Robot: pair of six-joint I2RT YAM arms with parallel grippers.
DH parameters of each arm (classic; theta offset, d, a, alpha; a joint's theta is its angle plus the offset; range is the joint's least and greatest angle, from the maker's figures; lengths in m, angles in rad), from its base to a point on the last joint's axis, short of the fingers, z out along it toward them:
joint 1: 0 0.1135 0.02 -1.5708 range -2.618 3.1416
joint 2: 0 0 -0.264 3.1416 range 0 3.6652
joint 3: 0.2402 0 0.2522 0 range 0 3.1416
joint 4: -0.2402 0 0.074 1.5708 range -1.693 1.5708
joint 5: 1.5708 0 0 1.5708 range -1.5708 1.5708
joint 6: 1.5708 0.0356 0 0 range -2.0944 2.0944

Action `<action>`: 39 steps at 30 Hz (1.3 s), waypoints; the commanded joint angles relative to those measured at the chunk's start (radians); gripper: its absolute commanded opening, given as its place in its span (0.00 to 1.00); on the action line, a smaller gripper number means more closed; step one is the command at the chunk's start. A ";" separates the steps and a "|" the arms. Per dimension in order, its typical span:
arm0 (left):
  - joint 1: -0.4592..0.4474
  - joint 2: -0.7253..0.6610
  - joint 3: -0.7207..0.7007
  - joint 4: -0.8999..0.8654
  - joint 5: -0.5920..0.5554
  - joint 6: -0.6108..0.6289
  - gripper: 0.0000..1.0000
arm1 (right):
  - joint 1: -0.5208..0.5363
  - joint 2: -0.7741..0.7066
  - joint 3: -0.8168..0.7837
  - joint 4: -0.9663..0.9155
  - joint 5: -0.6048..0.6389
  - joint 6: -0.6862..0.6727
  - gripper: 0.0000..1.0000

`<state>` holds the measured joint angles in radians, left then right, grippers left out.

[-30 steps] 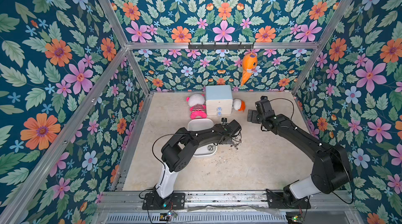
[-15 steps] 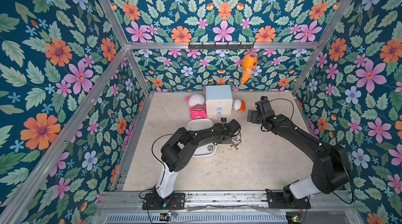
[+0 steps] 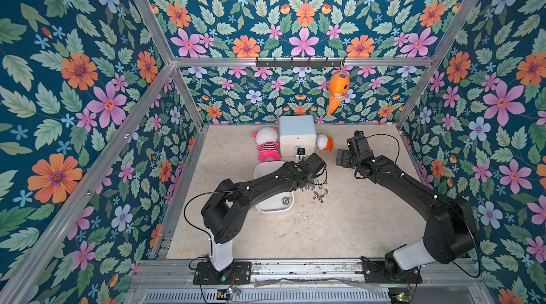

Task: Take out the wing nut from the storage box
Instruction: Adjust the storage box at the center of the board.

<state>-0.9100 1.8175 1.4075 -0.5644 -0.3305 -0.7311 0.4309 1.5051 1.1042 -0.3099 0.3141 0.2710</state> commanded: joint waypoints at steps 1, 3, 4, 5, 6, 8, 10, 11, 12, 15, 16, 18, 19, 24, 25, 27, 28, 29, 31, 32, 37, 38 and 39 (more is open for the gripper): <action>0.026 -0.052 -0.023 -0.032 -0.035 0.017 0.27 | 0.001 -0.006 -0.003 0.008 0.000 0.007 0.99; 0.053 -0.095 -0.054 -0.025 -0.018 0.028 0.29 | 0.001 -0.005 -0.003 0.010 -0.002 0.007 0.99; 0.071 -0.118 -0.073 -0.023 -0.011 0.034 0.30 | 0.002 -0.005 -0.002 0.009 -0.003 0.007 0.99; 0.087 -0.141 -0.094 -0.018 -0.005 0.042 0.30 | 0.001 -0.003 -0.001 0.009 -0.003 0.007 0.99; 0.101 -0.161 -0.113 -0.013 0.001 0.050 0.31 | 0.001 -0.004 0.000 0.010 -0.003 0.007 0.99; 0.133 -0.206 -0.159 -0.005 0.016 0.078 0.32 | 0.001 -0.001 0.002 0.008 -0.006 0.006 0.99; 0.164 -0.245 -0.197 -0.005 0.030 0.102 0.33 | 0.001 0.002 0.005 0.006 -0.007 0.006 0.99; 0.180 -0.266 -0.218 -0.007 0.039 0.114 0.35 | 0.002 0.003 0.005 0.007 -0.007 0.005 0.99; 0.194 -0.279 -0.230 -0.015 0.044 0.117 0.36 | 0.002 0.003 0.006 0.007 -0.007 0.005 0.99; 0.238 -0.325 -0.273 -0.035 0.027 0.113 0.40 | 0.002 0.006 0.009 0.005 -0.008 0.007 0.99; 0.254 -0.339 -0.287 -0.038 0.021 0.107 0.41 | 0.002 0.006 0.012 0.008 -0.009 0.007 0.99; 0.289 -0.361 -0.311 -0.036 0.017 0.094 0.44 | 0.002 0.010 0.015 0.005 -0.013 0.008 0.99; 0.309 -0.369 -0.321 -0.035 0.012 0.087 0.46 | 0.002 0.010 0.018 0.003 -0.013 0.008 0.99; 0.383 -0.354 -0.326 -0.049 -0.055 0.083 0.52 | 0.007 0.010 0.028 -0.004 -0.008 0.005 0.99; 0.399 -0.342 -0.327 -0.040 -0.033 0.090 0.52 | 0.008 0.010 0.029 -0.004 -0.009 0.005 0.99; 0.419 -0.319 -0.339 -0.010 0.003 0.098 0.52 | 0.007 0.010 0.032 -0.006 -0.009 0.004 0.99; 0.424 -0.308 -0.346 0.004 0.019 0.096 0.52 | 0.008 0.011 0.032 -0.006 -0.007 0.004 0.99; 0.427 -0.297 -0.353 0.014 0.030 0.092 0.52 | 0.007 0.011 0.032 -0.006 -0.005 0.004 0.99; 0.428 -0.280 -0.361 0.026 0.034 0.086 0.52 | 0.008 0.010 0.033 -0.008 -0.004 0.003 0.99; 0.431 -0.273 -0.365 0.028 0.029 0.081 0.52 | 0.007 0.010 0.032 -0.007 -0.003 0.001 0.99; 0.441 -0.247 -0.392 0.074 0.076 0.093 0.51 | 0.007 0.016 0.033 -0.002 -0.002 -0.003 0.99; 0.443 -0.240 -0.397 0.082 0.094 0.094 0.50 | 0.007 0.017 0.035 -0.003 -0.004 -0.003 0.99; 0.444 -0.232 -0.401 0.086 0.104 0.094 0.49 | 0.008 0.018 0.036 -0.001 -0.004 -0.002 0.99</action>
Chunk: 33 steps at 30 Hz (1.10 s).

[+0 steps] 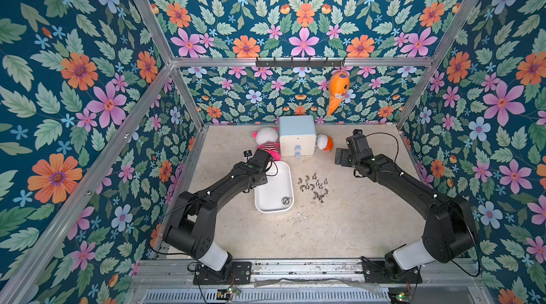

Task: Take out the wing nut from the storage box
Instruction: Adjust the storage box at the center of the board.

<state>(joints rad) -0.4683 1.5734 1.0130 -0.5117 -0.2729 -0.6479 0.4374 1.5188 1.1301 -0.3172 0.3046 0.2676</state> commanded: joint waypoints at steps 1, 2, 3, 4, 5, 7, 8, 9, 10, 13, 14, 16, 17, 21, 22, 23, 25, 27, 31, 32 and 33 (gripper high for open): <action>0.003 0.019 -0.008 0.035 0.053 0.010 0.47 | 0.001 0.006 0.011 0.008 0.001 0.001 0.99; 0.007 0.027 -0.011 0.034 0.058 0.011 0.46 | 0.001 0.006 0.011 0.008 0.001 0.002 0.99; 0.011 0.033 -0.013 0.033 0.062 0.010 0.43 | 0.001 0.005 0.011 0.009 0.001 0.000 0.99; 0.018 0.036 -0.018 0.036 0.069 0.008 0.41 | 0.000 0.006 0.012 0.010 0.001 0.000 0.99; 0.024 0.036 -0.024 0.045 0.077 0.006 0.39 | 0.001 0.006 0.012 0.010 0.001 -0.001 0.99; 0.039 0.030 -0.037 0.060 0.092 -0.003 0.35 | 0.001 0.004 0.012 0.007 0.003 -0.001 0.99; 0.045 0.027 -0.043 0.066 0.098 -0.008 0.34 | 0.000 0.004 0.011 0.008 0.002 -0.002 0.99; 0.053 0.024 -0.048 0.070 0.100 -0.011 0.32 | 0.001 0.003 0.011 0.008 0.004 -0.001 0.99; 0.060 0.023 -0.050 0.070 0.098 -0.013 0.30 | 0.000 0.004 0.011 0.008 0.002 -0.002 0.99; 0.069 0.025 -0.051 0.071 0.101 -0.013 0.22 | 0.001 0.001 0.008 0.008 0.005 -0.001 0.99; 0.068 0.025 -0.051 0.070 0.103 -0.014 0.19 | 0.000 0.000 0.008 0.008 0.005 -0.002 0.99; 0.071 0.022 -0.054 0.071 0.103 -0.021 0.14 | 0.000 -0.003 0.007 0.009 0.007 -0.002 0.99; 0.071 0.021 -0.056 0.072 0.100 -0.027 0.12 | 0.001 -0.002 0.005 0.010 0.006 -0.001 0.99; 0.084 0.007 -0.072 0.084 0.098 -0.059 0.07 | 0.001 -0.003 -0.001 0.012 0.004 -0.001 0.99; 0.088 0.000 -0.078 0.089 0.100 -0.069 0.07 | 0.001 -0.003 -0.002 0.011 0.004 -0.001 0.99; 0.095 -0.006 -0.083 0.094 0.100 -0.082 0.05 | 0.001 -0.004 -0.003 0.011 0.004 -0.001 0.99; 0.108 -0.022 -0.093 0.103 0.102 -0.110 0.01 | 0.001 -0.005 -0.004 0.012 0.004 -0.001 0.99; 0.120 -0.044 -0.106 0.116 0.107 -0.143 0.00 | 0.000 -0.005 -0.006 0.013 0.006 0.001 0.99; 0.145 -0.081 -0.120 0.125 0.109 -0.228 0.00 | 0.001 -0.005 -0.007 0.017 0.002 0.002 0.99; 0.150 -0.089 -0.120 0.122 0.109 -0.253 0.00 | 0.001 -0.003 -0.007 0.017 -0.001 0.004 0.99; 0.154 -0.094 -0.119 0.118 0.106 -0.277 0.00 | 0.000 -0.003 -0.007 0.017 -0.001 0.004 0.99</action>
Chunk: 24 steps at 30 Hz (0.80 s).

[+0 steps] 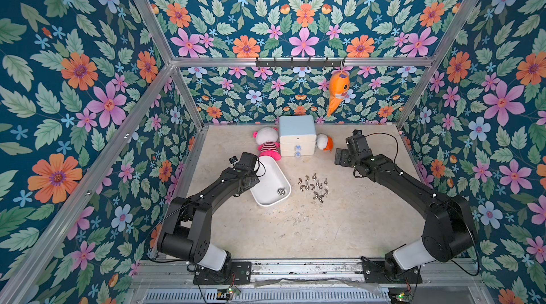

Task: Take out the wing nut from the storage box
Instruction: Adjust the storage box at the center of the board.

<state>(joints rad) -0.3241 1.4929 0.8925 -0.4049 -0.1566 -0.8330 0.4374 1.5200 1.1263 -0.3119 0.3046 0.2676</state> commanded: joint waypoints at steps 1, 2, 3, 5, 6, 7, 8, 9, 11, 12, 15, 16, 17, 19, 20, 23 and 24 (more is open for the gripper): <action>0.013 -0.017 0.003 0.006 -0.010 -0.128 0.00 | 0.000 -0.005 -0.005 0.014 -0.003 0.004 0.99; 0.015 -0.019 0.003 0.005 -0.005 -0.166 0.00 | 0.000 -0.005 -0.005 0.014 -0.003 0.005 0.99; 0.017 -0.019 0.003 0.003 0.000 -0.200 0.00 | 0.000 -0.006 -0.006 0.016 -0.007 0.008 0.99; 0.017 -0.016 0.003 -0.004 0.006 -0.292 0.00 | 0.001 -0.006 -0.009 0.023 -0.013 0.010 0.99; 0.017 -0.017 0.001 -0.003 0.005 -0.335 0.00 | 0.001 -0.005 -0.010 0.025 -0.015 0.012 0.99; 0.017 -0.019 -0.005 -0.003 0.004 -0.384 0.00 | 0.000 -0.004 -0.011 0.027 -0.017 0.014 0.99; 0.016 -0.021 -0.010 -0.002 -0.001 -0.431 0.00 | 0.001 -0.005 -0.010 0.029 -0.018 0.015 0.99; 0.014 -0.025 -0.016 -0.003 -0.005 -0.470 0.00 | 0.002 -0.005 -0.010 0.030 -0.021 0.015 0.99; 0.008 -0.029 -0.023 -0.012 -0.032 -0.533 0.00 | 0.002 -0.004 -0.010 0.032 -0.021 0.013 0.99; 0.004 -0.029 -0.022 -0.023 -0.051 -0.558 0.00 | 0.001 -0.004 -0.010 0.033 -0.022 0.013 0.99; -0.005 -0.019 -0.005 -0.074 -0.093 -0.626 0.00 | 0.003 -0.004 -0.013 0.034 -0.022 0.012 0.99; -0.010 -0.014 0.004 -0.098 -0.105 -0.655 0.00 | 0.003 -0.004 -0.014 0.036 -0.022 0.012 0.99; -0.013 -0.009 0.009 -0.115 -0.114 -0.681 0.00 | 0.002 -0.004 -0.014 0.037 -0.022 0.010 0.99; -0.037 0.002 0.020 -0.152 -0.153 -0.754 0.00 | 0.002 -0.003 -0.019 0.043 -0.025 0.010 0.99; -0.051 0.008 0.027 -0.164 -0.168 -0.774 0.00 | 0.001 -0.003 -0.019 0.045 -0.027 0.010 0.99; -0.106 0.045 0.072 -0.213 -0.229 -0.829 0.00 | 0.002 -0.001 -0.020 0.048 -0.028 0.011 0.99; -0.121 0.062 0.085 -0.224 -0.239 -0.848 0.00 | 0.003 0.000 -0.022 0.049 -0.028 0.010 0.99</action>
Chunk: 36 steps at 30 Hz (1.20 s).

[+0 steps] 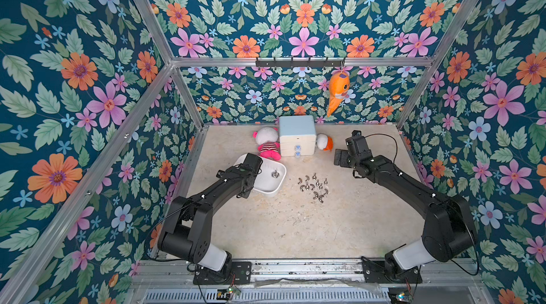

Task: Take out the wing nut from the storage box
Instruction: Adjust the storage box at the center of the board.

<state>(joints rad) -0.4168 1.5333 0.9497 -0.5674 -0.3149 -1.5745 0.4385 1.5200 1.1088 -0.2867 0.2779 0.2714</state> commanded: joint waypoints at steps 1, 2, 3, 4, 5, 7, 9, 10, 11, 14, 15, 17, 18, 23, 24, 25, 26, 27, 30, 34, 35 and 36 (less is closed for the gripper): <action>-0.040 0.037 0.035 -0.062 -0.082 -0.122 0.00 | 0.001 -0.001 -0.004 0.023 -0.002 0.005 0.99; -0.049 0.049 0.039 -0.063 -0.080 -0.137 0.00 | 0.002 -0.001 -0.004 0.023 -0.002 0.005 0.99; -0.057 0.063 0.043 -0.064 -0.077 -0.152 0.00 | 0.002 -0.003 -0.005 0.022 -0.001 0.004 0.99; -0.065 0.076 0.049 -0.072 -0.080 -0.173 0.00 | 0.002 -0.004 -0.006 0.020 0.001 0.002 0.99; -0.073 0.083 0.052 -0.074 -0.084 -0.186 0.00 | 0.001 -0.007 -0.006 0.018 0.005 0.000 0.99; -0.083 0.093 0.051 -0.081 -0.095 -0.217 0.01 | 0.001 -0.013 -0.009 0.017 0.005 -0.003 0.99; -0.087 0.101 0.050 -0.079 -0.095 -0.223 0.03 | 0.002 -0.016 -0.012 0.014 0.010 -0.004 0.99; -0.086 0.103 0.052 -0.079 -0.094 -0.222 0.03 | 0.002 -0.019 -0.012 0.014 0.010 -0.005 0.99; -0.086 0.106 0.053 -0.078 -0.092 -0.218 0.04 | 0.001 -0.018 -0.012 0.014 0.010 -0.006 0.99; -0.086 0.107 0.062 -0.071 -0.079 -0.176 0.09 | 0.000 -0.017 -0.010 0.016 0.010 -0.006 0.99; -0.086 0.103 0.067 -0.069 -0.074 -0.161 0.12 | 0.000 -0.017 -0.009 0.016 0.009 -0.006 0.99; -0.086 0.091 0.070 -0.053 -0.068 -0.119 0.16 | 0.001 -0.015 -0.006 0.016 0.010 -0.006 0.99; -0.086 0.082 0.072 -0.046 -0.065 -0.097 0.18 | 0.000 -0.012 -0.003 0.014 0.008 -0.006 0.99; -0.087 0.048 0.072 -0.003 -0.033 0.043 0.34 | 0.000 -0.008 0.008 0.010 0.011 -0.007 0.99; -0.088 0.047 0.071 -0.002 -0.018 0.064 0.36 | 0.001 -0.007 0.011 0.008 0.011 -0.007 0.99; -0.088 0.046 0.068 -0.002 -0.002 0.081 0.37 | 0.001 -0.007 0.014 0.006 0.012 -0.006 0.99; -0.089 0.039 0.061 -0.002 0.009 0.096 0.38 | 0.001 -0.008 0.016 0.005 0.012 -0.005 0.99; -0.092 0.027 0.049 -0.002 0.013 0.107 0.38 | 0.000 -0.009 0.017 0.003 0.012 -0.007 0.99; -0.104 -0.023 0.015 0.003 0.025 0.135 0.39 | 0.001 -0.008 0.023 -0.004 0.017 -0.010 0.99; -0.131 -0.099 0.006 -0.024 0.025 0.185 0.39 | 0.001 -0.003 0.039 -0.009 0.018 -0.012 0.99; -0.137 -0.117 0.006 -0.027 0.030 0.199 0.39 | 0.000 0.000 0.044 -0.010 0.016 -0.012 0.99; -0.145 -0.136 0.007 -0.029 0.035 0.220 0.39 | 0.001 0.003 0.048 -0.010 0.015 -0.012 0.99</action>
<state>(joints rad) -0.5510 1.4277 0.9562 -0.5755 -0.2882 -1.4258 0.4385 1.5166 1.1439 -0.2943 0.2821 0.2668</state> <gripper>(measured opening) 0.395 0.993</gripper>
